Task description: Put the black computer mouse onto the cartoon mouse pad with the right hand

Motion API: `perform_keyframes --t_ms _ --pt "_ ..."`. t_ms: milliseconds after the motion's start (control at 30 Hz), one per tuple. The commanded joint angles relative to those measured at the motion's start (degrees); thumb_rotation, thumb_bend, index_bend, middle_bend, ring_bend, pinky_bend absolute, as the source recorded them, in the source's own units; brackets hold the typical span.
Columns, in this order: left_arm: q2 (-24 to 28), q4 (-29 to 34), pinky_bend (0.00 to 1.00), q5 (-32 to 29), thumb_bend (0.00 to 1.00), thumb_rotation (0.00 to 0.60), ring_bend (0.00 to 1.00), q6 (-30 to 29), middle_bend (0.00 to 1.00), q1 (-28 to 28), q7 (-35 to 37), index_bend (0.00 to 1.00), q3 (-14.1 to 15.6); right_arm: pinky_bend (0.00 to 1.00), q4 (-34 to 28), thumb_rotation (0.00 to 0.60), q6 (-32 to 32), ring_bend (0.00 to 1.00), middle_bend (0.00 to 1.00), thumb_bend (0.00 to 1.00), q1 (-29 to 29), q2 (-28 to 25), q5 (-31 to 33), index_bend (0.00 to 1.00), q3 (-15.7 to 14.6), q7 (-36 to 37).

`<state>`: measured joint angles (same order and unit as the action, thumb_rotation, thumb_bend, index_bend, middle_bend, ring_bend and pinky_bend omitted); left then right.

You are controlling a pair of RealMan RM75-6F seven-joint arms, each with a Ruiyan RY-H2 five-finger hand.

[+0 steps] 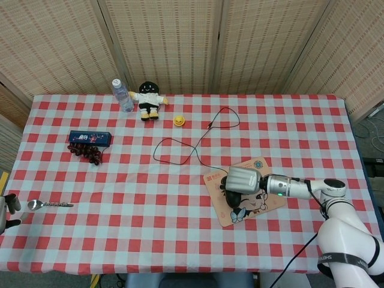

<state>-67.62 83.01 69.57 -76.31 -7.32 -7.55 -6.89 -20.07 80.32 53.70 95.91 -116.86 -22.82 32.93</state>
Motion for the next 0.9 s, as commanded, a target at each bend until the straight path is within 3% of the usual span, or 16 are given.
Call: perform_keyframes --t_ms 33,900 --pt "-0.06 0.0 0.92 0.03 0.17 0.6 0.87 0.03 0.68 -0.04 -0.04 0.83 0.03 1.0 1.65 0.6 0.69 0.98 1.0 0.19 -0.95 0.43 -0.06 0.48 -0.38 1.11" --pt "-0.71 -0.23 0.92 -0.82 0.17 0.6 0.87 0.65 0.68 -0.4 -1.39 0.83 0.08 1.0 10.26 0.6 0.29 0.94 0.99 0.19 -3.72 2.92 -0.92 0.48 -2.72 2.83"
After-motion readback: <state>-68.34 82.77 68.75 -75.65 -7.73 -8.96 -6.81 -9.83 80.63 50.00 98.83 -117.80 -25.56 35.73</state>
